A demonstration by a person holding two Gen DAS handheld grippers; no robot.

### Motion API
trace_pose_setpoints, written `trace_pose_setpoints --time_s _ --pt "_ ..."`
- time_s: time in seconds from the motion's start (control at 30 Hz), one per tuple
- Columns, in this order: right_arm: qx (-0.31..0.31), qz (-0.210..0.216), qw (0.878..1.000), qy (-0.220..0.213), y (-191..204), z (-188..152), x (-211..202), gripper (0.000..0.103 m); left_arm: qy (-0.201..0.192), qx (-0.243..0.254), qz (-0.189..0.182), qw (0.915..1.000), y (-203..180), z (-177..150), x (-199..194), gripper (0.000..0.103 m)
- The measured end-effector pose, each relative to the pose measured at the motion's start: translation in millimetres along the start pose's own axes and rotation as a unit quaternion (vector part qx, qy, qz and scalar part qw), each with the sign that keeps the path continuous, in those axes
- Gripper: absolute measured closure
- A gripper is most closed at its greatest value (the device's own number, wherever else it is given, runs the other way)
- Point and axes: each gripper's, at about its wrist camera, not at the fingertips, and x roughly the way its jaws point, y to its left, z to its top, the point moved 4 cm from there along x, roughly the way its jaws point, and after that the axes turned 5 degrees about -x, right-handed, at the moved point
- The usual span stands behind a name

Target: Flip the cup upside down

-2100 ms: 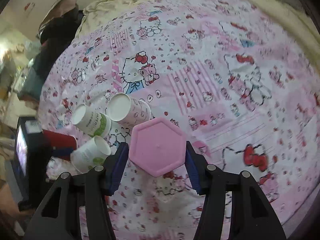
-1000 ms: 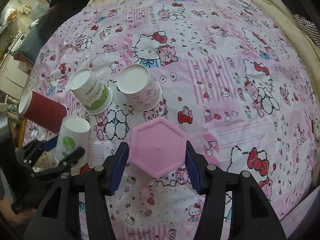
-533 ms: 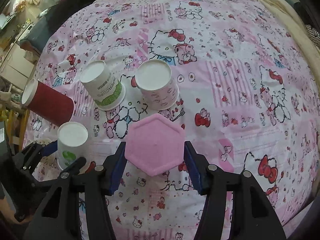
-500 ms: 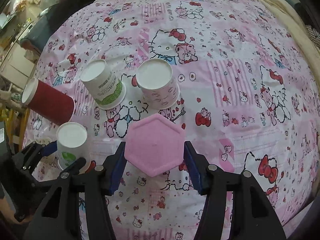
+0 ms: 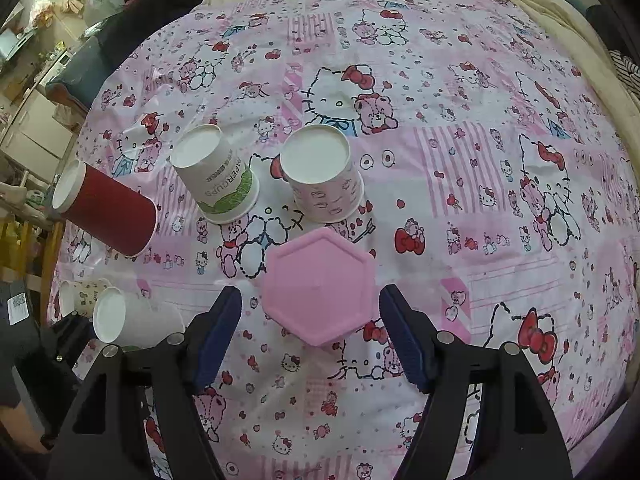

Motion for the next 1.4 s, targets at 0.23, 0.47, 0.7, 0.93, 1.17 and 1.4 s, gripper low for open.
trace_pose_setpoints --time_s 0.23,0.47,0.7,0.93,1.17,1.4 --pt "0.001 0.003 1.0 -0.003 1 0 -2 0.029 0.013 -0.021 -0.015 0.9996 8 -6 -5 0.04" --pt "0.007 0.01 1.0 -0.018 1 1 -11 0.029 0.001 -0.03 -0.028 0.9992 10 -8 -35 0.04" --pt "0.052 0.044 0.995 -0.077 2 -2 -50 0.026 -0.102 -0.035 -0.041 0.9933 36 -6 -119 0.04" --pt "0.086 0.06 0.981 -0.165 24 -38 -108 0.0 -0.183 -0.096 -0.022 0.9782 85 -18 -155 0.031" --pt "0.08 0.018 0.975 -0.208 67 -87 -120 0.0 -0.213 -0.107 -0.003 0.9712 96 -48 -161 0.007" --pt "0.055 -0.038 0.968 -0.241 88 -111 -113 0.0 -0.231 -0.128 0.008 0.9645 96 -69 -158 0.0"
